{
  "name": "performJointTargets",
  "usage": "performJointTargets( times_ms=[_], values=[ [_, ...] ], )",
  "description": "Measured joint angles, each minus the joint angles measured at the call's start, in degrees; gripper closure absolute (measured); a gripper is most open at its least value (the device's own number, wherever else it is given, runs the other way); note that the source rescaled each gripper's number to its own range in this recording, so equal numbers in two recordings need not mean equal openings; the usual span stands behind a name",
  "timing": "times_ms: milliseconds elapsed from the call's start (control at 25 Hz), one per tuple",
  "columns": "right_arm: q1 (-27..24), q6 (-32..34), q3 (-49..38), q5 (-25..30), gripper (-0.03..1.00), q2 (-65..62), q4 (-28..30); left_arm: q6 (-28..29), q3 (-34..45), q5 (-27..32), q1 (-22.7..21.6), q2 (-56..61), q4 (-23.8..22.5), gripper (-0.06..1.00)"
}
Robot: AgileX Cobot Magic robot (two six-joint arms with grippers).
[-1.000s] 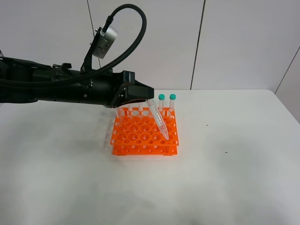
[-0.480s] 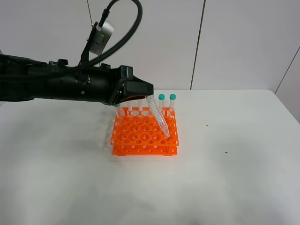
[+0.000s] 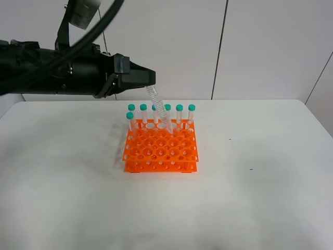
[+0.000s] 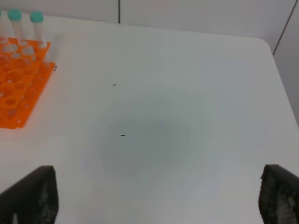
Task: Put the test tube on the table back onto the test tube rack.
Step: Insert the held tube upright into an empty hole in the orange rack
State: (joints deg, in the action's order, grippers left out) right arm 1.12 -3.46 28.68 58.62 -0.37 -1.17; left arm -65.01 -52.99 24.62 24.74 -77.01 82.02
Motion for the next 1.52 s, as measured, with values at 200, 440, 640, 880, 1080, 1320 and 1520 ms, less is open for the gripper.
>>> performJointTargets(
  times_ms=[200, 440, 640, 880, 1080, 1320, 1520],
  values=[
    [0.0, 0.0, 0.0, 0.0, 0.03, 0.0, 0.0, 5.2, -1.37, -9.93, 0.78, 0.26, -18.31, 0.94],
    [0.0, 0.0, 0.0, 0.0, 0.03, 0.0, 0.0, 38.45, -1.69, -25.14, 4.56, -0.1, -60.99, 0.94],
    [0.0, 0.0, 0.0, 0.0, 0.03, 0.0, 0.0, 56.54, -1.69, -32.51, 5.35, -4.4, -79.96, 0.94],
    [0.0, 0.0, 0.0, 0.0, 0.03, 0.0, 0.0, 61.4, -1.64, -35.79, 8.09, -10.86, -82.37, 0.94],
    [0.0, 0.0, 0.0, 0.0, 0.03, 0.0, 0.0, 62.02, -1.64, -43.3, 8.85, -15.8, -82.51, 0.94],
    [0.0, 0.0, 0.0, 0.0, 0.03, 0.0, 0.0, 62.44, -1.69, -48.96, 6.88, -21.32, -82.55, 0.94],
    [0.0, 0.0, 0.0, 0.0, 0.03, 0.0, 0.0, 62.5, -2.02, -49.63, 4.8, -24.03, -82.55, 0.94]
  ],
)
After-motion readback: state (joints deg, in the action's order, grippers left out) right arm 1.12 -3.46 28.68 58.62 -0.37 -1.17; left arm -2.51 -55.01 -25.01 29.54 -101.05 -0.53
